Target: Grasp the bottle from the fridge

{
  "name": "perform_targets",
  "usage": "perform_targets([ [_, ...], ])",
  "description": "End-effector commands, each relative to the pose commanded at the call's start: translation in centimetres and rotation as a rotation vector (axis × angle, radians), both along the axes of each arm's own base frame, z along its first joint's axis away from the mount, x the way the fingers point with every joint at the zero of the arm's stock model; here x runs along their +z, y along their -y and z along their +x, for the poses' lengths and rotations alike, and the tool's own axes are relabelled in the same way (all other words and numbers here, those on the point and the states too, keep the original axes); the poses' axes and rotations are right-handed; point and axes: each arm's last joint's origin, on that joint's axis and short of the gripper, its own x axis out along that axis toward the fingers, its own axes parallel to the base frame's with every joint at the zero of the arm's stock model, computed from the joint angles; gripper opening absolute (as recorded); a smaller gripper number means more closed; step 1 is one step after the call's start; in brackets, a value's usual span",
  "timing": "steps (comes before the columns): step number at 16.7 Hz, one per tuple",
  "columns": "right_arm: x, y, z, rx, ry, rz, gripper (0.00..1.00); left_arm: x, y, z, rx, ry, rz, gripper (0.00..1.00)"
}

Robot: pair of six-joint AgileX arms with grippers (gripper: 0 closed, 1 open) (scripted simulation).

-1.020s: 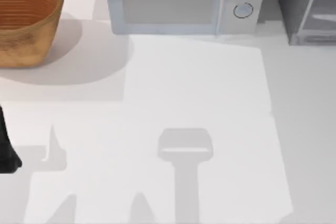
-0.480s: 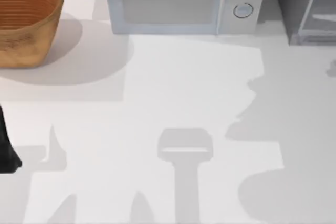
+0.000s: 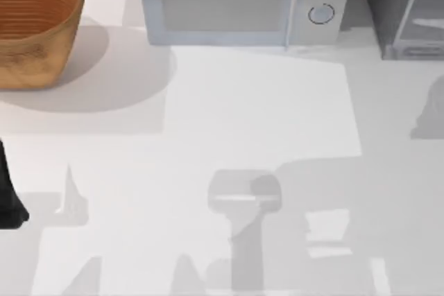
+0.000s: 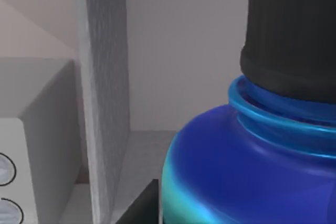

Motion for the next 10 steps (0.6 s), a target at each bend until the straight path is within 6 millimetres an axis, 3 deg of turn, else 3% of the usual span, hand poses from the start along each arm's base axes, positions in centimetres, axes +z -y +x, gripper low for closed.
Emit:
perform_targets([
  [6, -2.3, -2.5, -7.4, -0.001, 0.012, 0.004, 0.00, 0.0, 0.0, 0.0, 0.000, 0.000, 0.000, 1.00],
  [10, -5.1, -3.2, -9.9, 0.000, 0.012, 0.009, 0.00, 0.0, 0.0, 0.0, 0.000, 0.000, 0.000, 1.00],
])
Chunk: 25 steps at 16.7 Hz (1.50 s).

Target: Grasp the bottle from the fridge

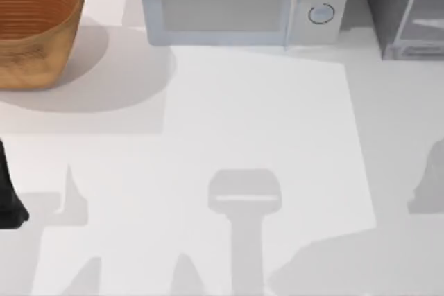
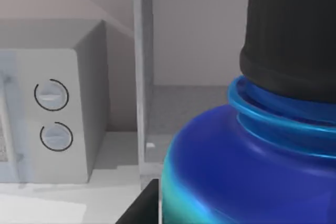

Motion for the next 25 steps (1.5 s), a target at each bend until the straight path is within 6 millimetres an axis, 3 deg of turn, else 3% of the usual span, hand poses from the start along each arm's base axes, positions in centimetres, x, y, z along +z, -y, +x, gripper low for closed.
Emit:
perform_targets([
  [5, -2.3, -0.3, -0.7, 0.002, -0.025, 0.003, 0.00, 0.0, 0.0, 0.0, 0.000, 0.000, 0.000, 1.00],
  [12, -2.1, -0.3, -0.7, 0.002, -0.023, 0.004, 0.00, 0.0, 0.0, 0.0, 0.000, 0.000, 0.000, 1.00],
  [16, -0.2, -0.9, -0.1, 0.015, 0.009, 0.002, 0.00, 0.0, 0.0, 0.0, 0.000, 0.000, 0.000, 1.00],
  [21, 2.1, -2.9, 2.9, 0.028, -0.011, 0.002, 0.00, 0.0, 0.0, 0.0, 0.000, 0.000, 0.000, 1.00],
  [25, 1.6, -6.5, 6.7, 0.032, -0.096, -0.018, 0.00, 0.0, 0.0, 0.0, 0.000, 0.000, 0.000, 1.00],
])
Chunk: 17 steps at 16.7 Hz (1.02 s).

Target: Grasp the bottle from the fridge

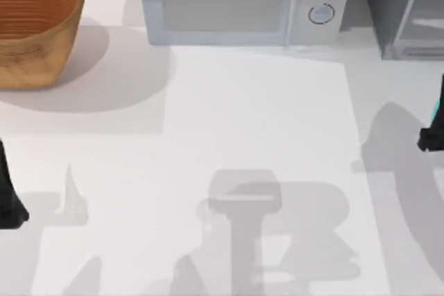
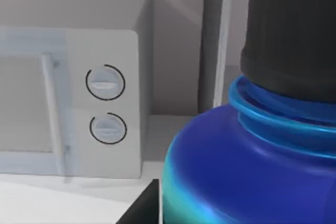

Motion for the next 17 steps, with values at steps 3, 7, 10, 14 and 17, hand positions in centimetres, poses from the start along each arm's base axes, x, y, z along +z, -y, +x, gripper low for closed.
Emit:
perform_targets([
  [3, -1.8, -3.8, 2.7, -0.001, -0.055, -0.033, 0.00, 0.0, 0.0, 0.0, 0.000, 0.000, 0.000, 1.00],
  [7, -5.1, -9.7, 5.1, -0.007, -0.060, -0.062, 0.00, 0.0, 0.0, 0.0, 0.000, 0.000, 0.000, 1.00],
  [10, -7.2, -13.8, 5.8, -0.016, -0.015, -0.048, 0.00, 0.0, 0.0, 0.0, 0.000, 0.000, 0.000, 1.00],
  [14, -8.7, -17.5, 5.9, -0.029, 0.055, 0.004, 0.00, 0.0, 0.0, 0.0, 0.000, 0.000, 0.000, 1.00],
  [17, -8.9, -18.2, 5.9, -0.032, 0.072, 0.020, 0.00, 0.0, 0.0, 0.0, 0.000, 0.000, 0.000, 1.00],
])
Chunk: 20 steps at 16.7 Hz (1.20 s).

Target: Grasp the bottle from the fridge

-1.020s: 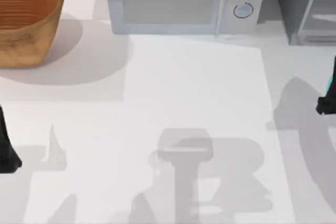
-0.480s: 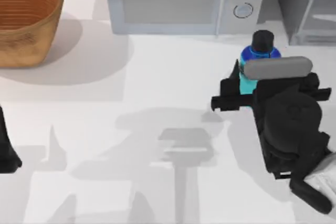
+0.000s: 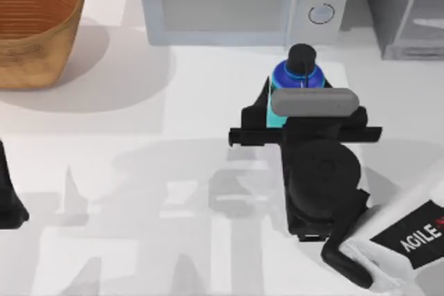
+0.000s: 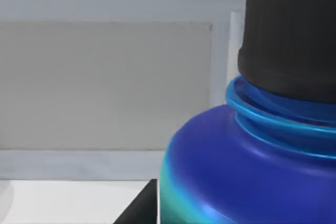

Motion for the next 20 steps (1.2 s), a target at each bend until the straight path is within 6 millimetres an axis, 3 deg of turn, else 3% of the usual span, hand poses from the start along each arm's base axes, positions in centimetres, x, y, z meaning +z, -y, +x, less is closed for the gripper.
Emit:
perform_targets([
  [6, -0.2, -0.1, 0.4, 0.006, 0.001, 0.003, 0.00, 0.0, 0.0, 0.0, 0.000, 0.000, 0.000, 1.00],
  [12, -2.9, -0.2, 5.1, 0.001, 0.001, 0.001, 0.00, 0.0, 0.0, 0.0, 0.000, 0.000, 0.000, 1.00],
  [17, -3.3, 0.0, 5.6, 0.000, 0.000, 0.000, 0.00, 0.0, 0.0, 0.0, 0.000, 0.000, 0.000, 1.00],
  [20, -3.3, 0.0, 5.6, 0.000, 0.000, 0.000, 0.23, 0.0, 0.0, 0.0, 0.000, 0.000, 0.000, 1.00],
])
